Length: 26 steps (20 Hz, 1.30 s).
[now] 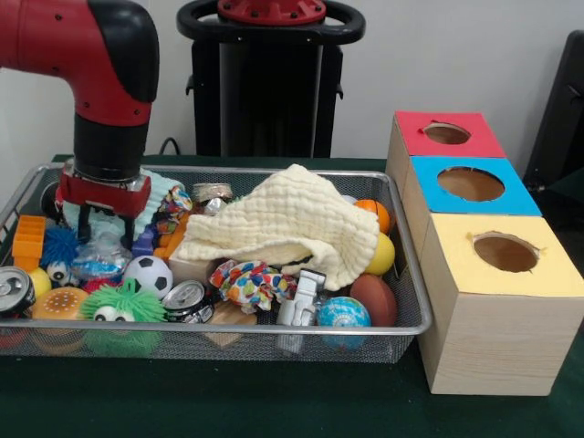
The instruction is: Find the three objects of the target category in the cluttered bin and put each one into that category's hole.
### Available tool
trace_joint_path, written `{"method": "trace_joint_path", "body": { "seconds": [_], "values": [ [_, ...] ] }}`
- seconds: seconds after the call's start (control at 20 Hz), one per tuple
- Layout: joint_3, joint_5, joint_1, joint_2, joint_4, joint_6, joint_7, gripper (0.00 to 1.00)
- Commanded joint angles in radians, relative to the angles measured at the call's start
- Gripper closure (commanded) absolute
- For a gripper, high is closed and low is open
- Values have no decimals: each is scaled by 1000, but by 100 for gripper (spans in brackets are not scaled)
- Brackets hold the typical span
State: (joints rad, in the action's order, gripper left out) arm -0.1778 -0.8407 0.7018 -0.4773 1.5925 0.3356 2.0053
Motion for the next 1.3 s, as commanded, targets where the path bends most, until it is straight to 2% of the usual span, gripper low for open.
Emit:
{"method": "trace_joint_path", "body": {
  "seconds": [0.05, 0.3, 0.4, 0.45, 0.5, 0.65, 0.75, 0.95, 1.15, 1.3],
  "values": [
    [108, -111, -86, 120, -87, -35, 71, 0],
    [129, -87, -95, 171, -115, -86, 93, 0],
    [114, -55, -73, 173, -101, -90, 81, 0],
    [79, -32, -40, 169, -84, -76, 47, 0],
    [56, -11, -21, 164, -73, -48, 19, 100],
    [48, 47, -28, 149, -57, 31, 27, 100],
    [57, 115, -53, 71, 16, 79, 72, 100],
    [44, 225, -73, -89, 127, 203, 34, 100],
    [-2, 345, -70, -170, 223, 285, 28, 100],
    [-36, 448, -85, -212, 299, 311, 79, 100]
  ]
}}
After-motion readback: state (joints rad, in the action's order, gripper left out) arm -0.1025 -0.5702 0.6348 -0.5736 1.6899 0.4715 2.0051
